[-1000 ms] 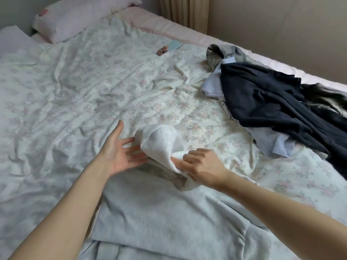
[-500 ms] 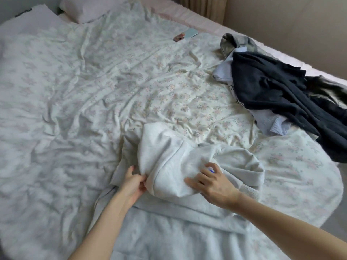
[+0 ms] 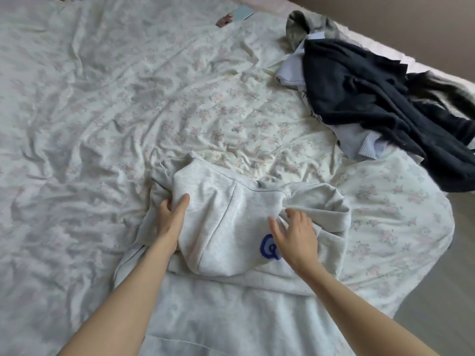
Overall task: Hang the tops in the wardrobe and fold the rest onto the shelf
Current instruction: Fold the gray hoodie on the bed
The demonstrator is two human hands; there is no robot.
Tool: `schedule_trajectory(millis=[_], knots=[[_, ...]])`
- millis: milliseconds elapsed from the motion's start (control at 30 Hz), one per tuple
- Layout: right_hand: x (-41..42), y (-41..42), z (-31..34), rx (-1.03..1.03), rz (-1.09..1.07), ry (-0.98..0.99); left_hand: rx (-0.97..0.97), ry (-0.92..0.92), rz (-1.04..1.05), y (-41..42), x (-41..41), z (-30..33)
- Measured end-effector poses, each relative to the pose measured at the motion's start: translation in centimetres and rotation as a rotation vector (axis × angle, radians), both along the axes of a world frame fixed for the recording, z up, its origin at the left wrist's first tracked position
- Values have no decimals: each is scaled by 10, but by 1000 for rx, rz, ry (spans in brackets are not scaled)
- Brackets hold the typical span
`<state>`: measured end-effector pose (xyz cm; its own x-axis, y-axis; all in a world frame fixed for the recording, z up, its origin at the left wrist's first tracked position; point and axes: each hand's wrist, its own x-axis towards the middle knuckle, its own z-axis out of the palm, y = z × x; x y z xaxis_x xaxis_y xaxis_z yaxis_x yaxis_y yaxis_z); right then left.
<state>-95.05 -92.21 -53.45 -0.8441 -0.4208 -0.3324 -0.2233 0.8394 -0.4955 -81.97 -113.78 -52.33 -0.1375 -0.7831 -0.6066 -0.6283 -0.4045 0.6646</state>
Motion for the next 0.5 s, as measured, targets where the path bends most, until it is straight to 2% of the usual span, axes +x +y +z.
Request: schedule_trajectory(millis=[67, 133, 267, 367, 433, 500], knots=[[-3, -11, -4, 99, 39, -43, -17, 24, -14, -10, -13, -4], [-4, -20, -9, 115, 72, -24, -64, 19, -39, -17, -27, -9], [-20, -24, -7, 33, -57, 23, -273, -82, -45, -16, -33, -11], [-52, -21, -2, -89, -117, 122, -393, -53, -15, -7, -29, -8], [-70, -19, -2, -90, -74, 151, -395, -38, -18, 4, -25, -12], [-80, -15, -6, 28, -14, 104, -318, -94, -46, 11, -21, -20]])
